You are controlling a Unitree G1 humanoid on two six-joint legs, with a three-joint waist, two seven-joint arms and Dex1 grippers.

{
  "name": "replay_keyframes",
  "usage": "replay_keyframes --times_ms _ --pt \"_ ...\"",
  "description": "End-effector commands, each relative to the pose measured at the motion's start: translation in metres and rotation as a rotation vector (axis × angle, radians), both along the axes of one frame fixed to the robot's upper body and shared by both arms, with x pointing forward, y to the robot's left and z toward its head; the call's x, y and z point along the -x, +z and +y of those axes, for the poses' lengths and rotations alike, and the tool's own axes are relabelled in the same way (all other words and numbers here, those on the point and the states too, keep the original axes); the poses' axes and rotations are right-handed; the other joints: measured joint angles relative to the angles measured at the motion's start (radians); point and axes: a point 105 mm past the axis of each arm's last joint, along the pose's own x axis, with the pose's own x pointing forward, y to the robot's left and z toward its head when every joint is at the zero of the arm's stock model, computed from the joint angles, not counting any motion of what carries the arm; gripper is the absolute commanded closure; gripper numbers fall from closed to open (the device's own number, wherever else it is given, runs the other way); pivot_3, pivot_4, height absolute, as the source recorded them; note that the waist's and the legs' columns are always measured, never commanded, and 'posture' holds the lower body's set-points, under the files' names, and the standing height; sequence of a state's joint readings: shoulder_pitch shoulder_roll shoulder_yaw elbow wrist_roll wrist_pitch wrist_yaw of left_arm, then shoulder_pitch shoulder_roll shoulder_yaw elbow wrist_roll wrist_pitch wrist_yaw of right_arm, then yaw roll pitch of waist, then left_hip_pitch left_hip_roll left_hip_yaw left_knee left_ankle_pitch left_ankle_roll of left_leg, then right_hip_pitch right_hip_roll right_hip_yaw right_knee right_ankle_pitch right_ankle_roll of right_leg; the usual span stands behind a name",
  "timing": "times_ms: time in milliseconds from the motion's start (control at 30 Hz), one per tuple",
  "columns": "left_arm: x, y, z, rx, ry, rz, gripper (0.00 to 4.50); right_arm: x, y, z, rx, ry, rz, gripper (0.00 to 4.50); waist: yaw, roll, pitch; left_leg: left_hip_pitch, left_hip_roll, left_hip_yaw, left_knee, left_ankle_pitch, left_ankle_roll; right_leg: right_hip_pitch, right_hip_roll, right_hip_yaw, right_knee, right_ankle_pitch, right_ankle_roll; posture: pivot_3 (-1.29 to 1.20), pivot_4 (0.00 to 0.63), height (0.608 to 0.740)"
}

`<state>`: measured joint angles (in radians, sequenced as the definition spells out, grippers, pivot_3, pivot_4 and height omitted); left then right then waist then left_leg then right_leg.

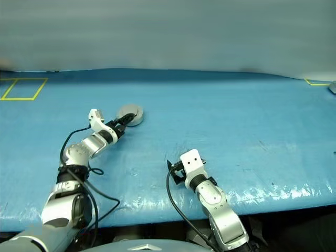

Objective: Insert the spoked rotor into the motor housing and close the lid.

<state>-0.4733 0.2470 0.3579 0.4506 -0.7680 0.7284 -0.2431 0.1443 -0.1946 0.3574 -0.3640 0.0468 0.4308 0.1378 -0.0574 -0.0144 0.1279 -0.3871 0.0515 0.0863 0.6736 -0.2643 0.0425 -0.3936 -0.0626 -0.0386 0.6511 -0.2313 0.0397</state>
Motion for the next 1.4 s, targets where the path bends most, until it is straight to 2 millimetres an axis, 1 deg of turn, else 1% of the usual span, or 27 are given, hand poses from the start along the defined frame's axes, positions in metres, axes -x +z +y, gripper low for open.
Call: replay_keyframes --times_ms 33,67,133,200,267,300,400,433,467,500,600,667,833,967,1167,1400 --pt "0.057 -0.055 0.003 -0.165 -0.064 0.208 0.03 -0.002 0.004 -0.003 -0.008 0.003 -0.011 0.00 0.002 0.002 -0.004 0.005 0.000 0.000 -0.002 0.000 -0.001 0.001 -0.002 0.000 0.000 -0.001 -0.001 0.00 0.150 0.740" --pt "0.067 -0.056 0.005 -0.243 -0.085 0.186 0.03 -0.003 0.004 -0.003 -0.017 -0.003 -0.007 0.00 0.002 0.002 -0.007 0.009 0.000 0.001 -0.005 0.000 -0.002 0.003 -0.005 0.001 -0.001 -0.002 -0.002 0.00 0.150 0.740" --pt "0.081 -0.052 0.006 -0.425 -0.122 0.093 0.03 -0.004 0.006 -0.004 -0.035 -0.007 -0.013 0.00 0.008 0.005 -0.011 0.011 -0.001 0.001 -0.010 -0.001 -0.009 0.003 -0.007 0.001 -0.001 -0.002 -0.004 0.00 0.150 0.740" --pt "0.091 -0.040 0.003 -0.587 -0.135 -0.068 0.03 -0.005 0.011 -0.006 -0.089 -0.024 -0.036 0.00 0.012 0.010 -0.014 0.011 -0.001 0.001 -0.013 -0.001 -0.010 0.001 -0.007 0.003 -0.001 -0.003 -0.008 0.00 0.150 0.740" --pt "0.100 -0.027 -0.005 -0.701 -0.141 -0.213 0.03 -0.006 0.018 -0.010 -0.155 -0.044 -0.059 0.00 0.017 0.010 -0.013 0.010 -0.001 0.002 -0.017 -0.001 -0.011 -0.002 -0.007 0.004 -0.002 -0.002 -0.013 0.00 0.150 0.740" --pt "0.103 -0.023 -0.008 -0.733 -0.135 -0.255 0.03 -0.006 0.020 -0.011 -0.166 -0.048 -0.070 0.00 0.022 0.009 -0.013 0.009 -0.001 0.001 -0.018 -0.001 -0.011 -0.003 -0.007 0.004 -0.002 -0.003 -0.014 0.00 0.150 0.740" --pt "0.109 -0.016 -0.015 -0.791 -0.128 -0.359 0.03 -0.005 0.022 -0.014 -0.120 -0.017 -0.128 0.00 0.040 0.008 -0.013 0.002 0.000 0.001 -0.019 -0.001 -0.012 -0.010 -0.007 0.003 -0.003 -0.004 -0.015 0.00 0.150 0.740" --pt "0.111 -0.009 -0.020 -0.795 -0.124 -0.442 0.03 -0.003 0.021 -0.013 -0.093 0.010 -0.146 0.00 0.045 0.008 -0.013 -0.002 0.000 0.001 -0.019 0.002 -0.006 -0.014 -0.007 0.002 -0.003 -0.004 -0.015 0.00 0.150 0.740" --pt "0.112 -0.004 -0.023 -0.789 -0.104 -0.495 0.03 -0.002 0.021 -0.012 -0.067 0.030 -0.166 0.00 0.046 0.008 -0.013 -0.010 0.000 0.000 -0.018 0.002 -0.006 -0.020 -0.006 0.001 -0.003 -0.004 -0.015 0.00 0.150 0.740" --pt "0.113 0.000 -0.024 -0.781 -0.078 -0.530 0.03 -0.002 0.022 -0.013 -0.058 0.031 -0.183 0.00 0.048 0.008 -0.012 -0.013 0.000 0.000 -0.017 0.002 -0.005 -0.021 -0.006 0.001 -0.004 -0.004 -0.015 0.00 0.150 0.740" --pt "0.115 -0.001 -0.027 -0.758 -0.068 -0.549 0.03 -0.004 0.025 -0.016 -0.097 -0.019 -0.207 0.00 0.050 0.006 -0.011 -0.018 -0.001 0.000 -0.016 0.001 -0.003 -0.020 -0.006 -0.001 -0.006 -0.003 -0.015 0.00 0.150 0.740" --pt "0.118 -0.003 -0.032 -0.751 -0.107 -0.557 0.03 -0.003 0.025 -0.018 -0.126 -0.051 -0.213 0.00 0.049 0.006 -0.011 -0.023 0.000 -0.002 -0.013 0.001 -0.003 -0.022 -0.001 -0.003 -0.006 -0.003 -0.014 0.00 0.150 0.740" --pt "0.119 -0.006 -0.030 -0.757 -0.133 -0.561 0.03 0.000 0.023 -0.018 -0.134 -0.060 -0.207 0.00 0.048 0.004 -0.007 -0.024 0.000 -0.002 -0.011 0.000 -0.002 -0.022 0.002 -0.004 -0.007 -0.002 -0.012 0.00 0.150 0.740" --pt "0.117 -0.008 -0.027 -0.771 -0.149 -0.563 0.03 0.001 0.022 -0.022 -0.125 -0.080 -0.205 0.00 0.047 0.001 -0.004 -0.023 0.000 -0.002 -0.009 0.000 -0.001 -0.022 0.001 -0.004 -0.006 -0.003 -0.008 0.00 0.150 0.740" --pt "0.113 -0.013 -0.029 -0.761 -0.188 -0.562 0.03 0.003 0.021 -0.022 -0.130 -0.083 -0.203 0.00 0.048 0.001 -0.004 -0.024 0.000 -0.002 -0.009 0.000 -0.001 -0.021 0.002 -0.004 -0.006 -0.001 -0.010 0.00 0.150 0.740" --pt "0.112 -0.014 -0.030 -0.754 -0.200 -0.568 0.03 0.003 0.023 -0.023 -0.130 -0.081 -0.210 0.00 0.047 0.002 -0.004 -0.023 0.000 -0.002 -0.009 0.000 -0.001 -0.021 0.002 -0.004 -0.006 -0.001 -0.010 0.00 0.150 0.740"
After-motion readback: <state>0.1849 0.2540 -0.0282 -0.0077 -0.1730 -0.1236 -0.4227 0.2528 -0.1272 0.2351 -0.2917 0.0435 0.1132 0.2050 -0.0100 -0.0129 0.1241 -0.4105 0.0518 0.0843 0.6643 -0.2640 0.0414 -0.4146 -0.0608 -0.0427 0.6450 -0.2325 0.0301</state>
